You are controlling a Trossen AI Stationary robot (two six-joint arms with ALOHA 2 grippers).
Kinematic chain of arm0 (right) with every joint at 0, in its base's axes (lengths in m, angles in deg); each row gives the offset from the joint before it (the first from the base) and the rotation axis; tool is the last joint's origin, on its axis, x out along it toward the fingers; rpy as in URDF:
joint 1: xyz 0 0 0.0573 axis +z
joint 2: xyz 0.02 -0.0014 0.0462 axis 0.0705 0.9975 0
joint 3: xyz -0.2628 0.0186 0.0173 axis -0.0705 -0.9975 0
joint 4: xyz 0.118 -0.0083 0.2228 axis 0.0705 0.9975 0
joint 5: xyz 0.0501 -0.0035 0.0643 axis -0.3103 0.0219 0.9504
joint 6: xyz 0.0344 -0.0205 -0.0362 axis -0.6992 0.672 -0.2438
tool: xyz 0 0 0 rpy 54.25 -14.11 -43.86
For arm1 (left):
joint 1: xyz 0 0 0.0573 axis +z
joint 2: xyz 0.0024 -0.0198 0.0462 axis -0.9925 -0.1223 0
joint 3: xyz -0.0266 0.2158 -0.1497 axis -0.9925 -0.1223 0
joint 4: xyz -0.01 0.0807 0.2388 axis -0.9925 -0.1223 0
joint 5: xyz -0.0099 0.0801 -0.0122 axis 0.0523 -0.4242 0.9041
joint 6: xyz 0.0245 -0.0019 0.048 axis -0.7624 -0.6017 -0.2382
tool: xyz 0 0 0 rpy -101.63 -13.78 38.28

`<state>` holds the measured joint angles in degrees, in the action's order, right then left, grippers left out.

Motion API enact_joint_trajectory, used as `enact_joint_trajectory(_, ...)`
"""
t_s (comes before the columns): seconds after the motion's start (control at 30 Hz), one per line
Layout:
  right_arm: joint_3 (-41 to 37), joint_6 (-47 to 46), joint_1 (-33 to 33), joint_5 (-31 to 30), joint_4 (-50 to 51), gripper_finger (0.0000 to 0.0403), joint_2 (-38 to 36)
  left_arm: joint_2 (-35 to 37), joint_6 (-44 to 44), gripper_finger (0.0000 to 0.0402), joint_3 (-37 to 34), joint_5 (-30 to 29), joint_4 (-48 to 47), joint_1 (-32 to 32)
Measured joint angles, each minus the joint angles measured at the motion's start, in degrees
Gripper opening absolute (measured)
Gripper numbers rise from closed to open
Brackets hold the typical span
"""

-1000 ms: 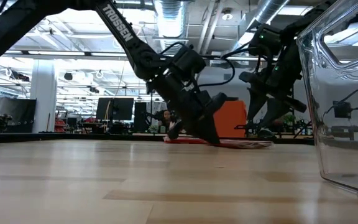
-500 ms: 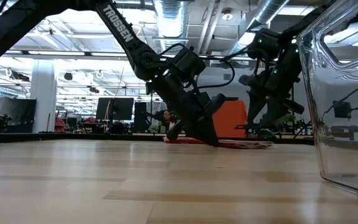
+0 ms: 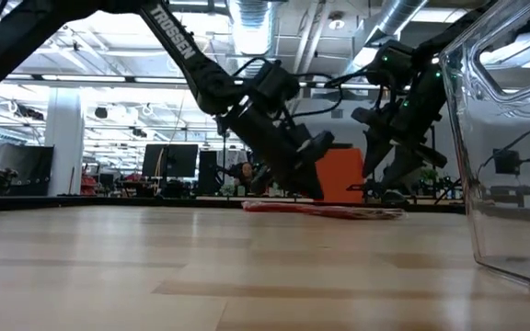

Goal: Sort popcorn bags into baskets
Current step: Put the red popcorn bag into the transparent bin

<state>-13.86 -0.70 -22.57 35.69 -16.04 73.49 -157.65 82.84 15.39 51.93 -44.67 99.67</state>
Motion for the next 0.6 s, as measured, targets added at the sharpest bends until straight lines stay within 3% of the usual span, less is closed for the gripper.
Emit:
enact_joint_trajectory(0.13, 0.0, 0.0, -0.21, -0.02, -0.45, 0.023, 0.0, 0.24, -1.29, 0.0, 0.24, -0.21, 1.41, -0.63)
enact_joint_trajectory(0.43, 0.0, -0.13, -0.22, -0.02, -2.06, 0.023, 0.0, 0.22, -1.58, 0.0, 0.2, -3.22, -5.08, -1.32)
enact_joint_trajectory(0.6, 0.0, -0.36, -0.15, 1.36, -2.61, 0.023, 0.0, 0.22, -0.84, 0.0, 0.2, 2.54, -5.08, -1.31)
